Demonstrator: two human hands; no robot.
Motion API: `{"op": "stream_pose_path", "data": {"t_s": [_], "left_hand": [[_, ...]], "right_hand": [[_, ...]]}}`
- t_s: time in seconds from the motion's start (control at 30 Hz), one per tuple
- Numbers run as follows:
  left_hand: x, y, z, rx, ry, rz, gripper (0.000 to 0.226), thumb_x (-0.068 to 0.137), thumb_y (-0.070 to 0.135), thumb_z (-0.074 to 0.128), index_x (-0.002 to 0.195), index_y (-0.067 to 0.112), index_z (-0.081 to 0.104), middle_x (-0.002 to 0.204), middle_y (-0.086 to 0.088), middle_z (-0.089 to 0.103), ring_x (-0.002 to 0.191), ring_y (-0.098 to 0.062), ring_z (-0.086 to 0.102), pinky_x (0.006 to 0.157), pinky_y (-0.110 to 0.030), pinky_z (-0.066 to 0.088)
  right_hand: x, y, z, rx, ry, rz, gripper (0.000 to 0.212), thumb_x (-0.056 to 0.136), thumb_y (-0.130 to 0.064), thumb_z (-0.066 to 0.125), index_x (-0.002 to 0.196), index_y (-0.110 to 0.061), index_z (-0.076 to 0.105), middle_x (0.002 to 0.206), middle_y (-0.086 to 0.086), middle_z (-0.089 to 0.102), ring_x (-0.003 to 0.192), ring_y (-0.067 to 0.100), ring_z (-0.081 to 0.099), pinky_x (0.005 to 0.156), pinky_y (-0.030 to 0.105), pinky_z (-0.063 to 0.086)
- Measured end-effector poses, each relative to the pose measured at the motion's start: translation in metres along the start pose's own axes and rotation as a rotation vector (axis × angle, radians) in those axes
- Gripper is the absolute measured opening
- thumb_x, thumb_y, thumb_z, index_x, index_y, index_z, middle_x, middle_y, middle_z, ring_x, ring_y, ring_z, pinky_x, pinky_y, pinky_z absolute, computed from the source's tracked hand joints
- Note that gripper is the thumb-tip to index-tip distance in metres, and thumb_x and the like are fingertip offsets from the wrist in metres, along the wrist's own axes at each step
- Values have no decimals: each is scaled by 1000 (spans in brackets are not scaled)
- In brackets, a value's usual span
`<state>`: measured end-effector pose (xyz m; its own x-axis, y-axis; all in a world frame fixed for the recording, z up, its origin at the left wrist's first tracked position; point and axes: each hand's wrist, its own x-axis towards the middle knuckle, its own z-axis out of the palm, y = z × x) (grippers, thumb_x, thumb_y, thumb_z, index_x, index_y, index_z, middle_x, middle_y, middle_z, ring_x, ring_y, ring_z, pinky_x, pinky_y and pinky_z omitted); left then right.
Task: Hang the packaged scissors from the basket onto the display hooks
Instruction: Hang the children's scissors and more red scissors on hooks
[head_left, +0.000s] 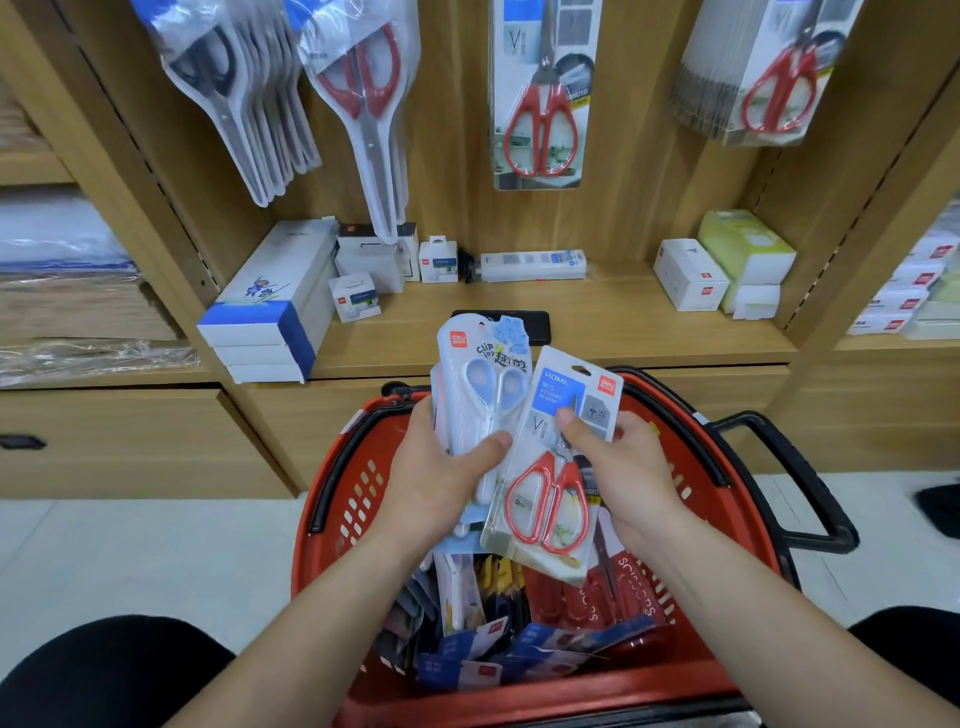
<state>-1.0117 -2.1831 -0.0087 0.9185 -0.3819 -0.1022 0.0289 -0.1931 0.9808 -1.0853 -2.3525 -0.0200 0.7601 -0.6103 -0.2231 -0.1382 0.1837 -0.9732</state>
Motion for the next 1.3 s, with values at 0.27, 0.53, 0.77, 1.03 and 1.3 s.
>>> {"op": "stream_pose_path", "data": {"t_s": [0.27, 0.53, 0.77, 1.03, 1.3], "left_hand": [[5, -7, -5, -12, 66, -29, 52, 85, 28, 84, 130, 24, 58, 113, 5, 76, 101, -16, 74, 88, -43, 62], [4, 1, -8, -47, 68, 5, 44, 89, 28, 81, 125, 31, 56, 110, 12, 74, 95, -5, 73, 73, -21, 55], [8, 14, -14, -61, 78, 59, 46, 88, 30, 80, 128, 29, 58, 112, 10, 74, 95, -4, 73, 63, -16, 54], [12, 23, -15, -123, 104, 81, 45, 87, 29, 82, 126, 24, 60, 112, 7, 75, 98, -11, 74, 63, -18, 55], [17, 62, -29, -123, 111, 162, 44, 88, 29, 81, 124, 30, 58, 108, 12, 74, 90, -6, 74, 50, -24, 58]], "right_hand": [[-11, -5, -1, 28, -366, -49, 72, 81, 12, 77, 131, -31, 49, 114, -1, 76, 106, 20, 74, 89, 41, 61], [-8, -13, -10, 26, -165, 4, 36, 75, 2, 85, 106, -12, 71, 98, 10, 80, 88, 27, 78, 85, 45, 61], [-14, -8, -12, -104, -103, -107, 21, 99, -33, 64, 120, -29, 65, 110, -5, 78, 96, 15, 76, 82, 38, 61], [-23, -17, -22, -114, -324, -107, 61, 90, -5, 75, 139, -36, 53, 118, 1, 76, 110, 26, 72, 97, 51, 56], [-1, -69, -20, -31, -113, -242, 41, 83, -8, 80, 117, -24, 64, 103, 6, 80, 94, 27, 77, 90, 48, 59]]}}
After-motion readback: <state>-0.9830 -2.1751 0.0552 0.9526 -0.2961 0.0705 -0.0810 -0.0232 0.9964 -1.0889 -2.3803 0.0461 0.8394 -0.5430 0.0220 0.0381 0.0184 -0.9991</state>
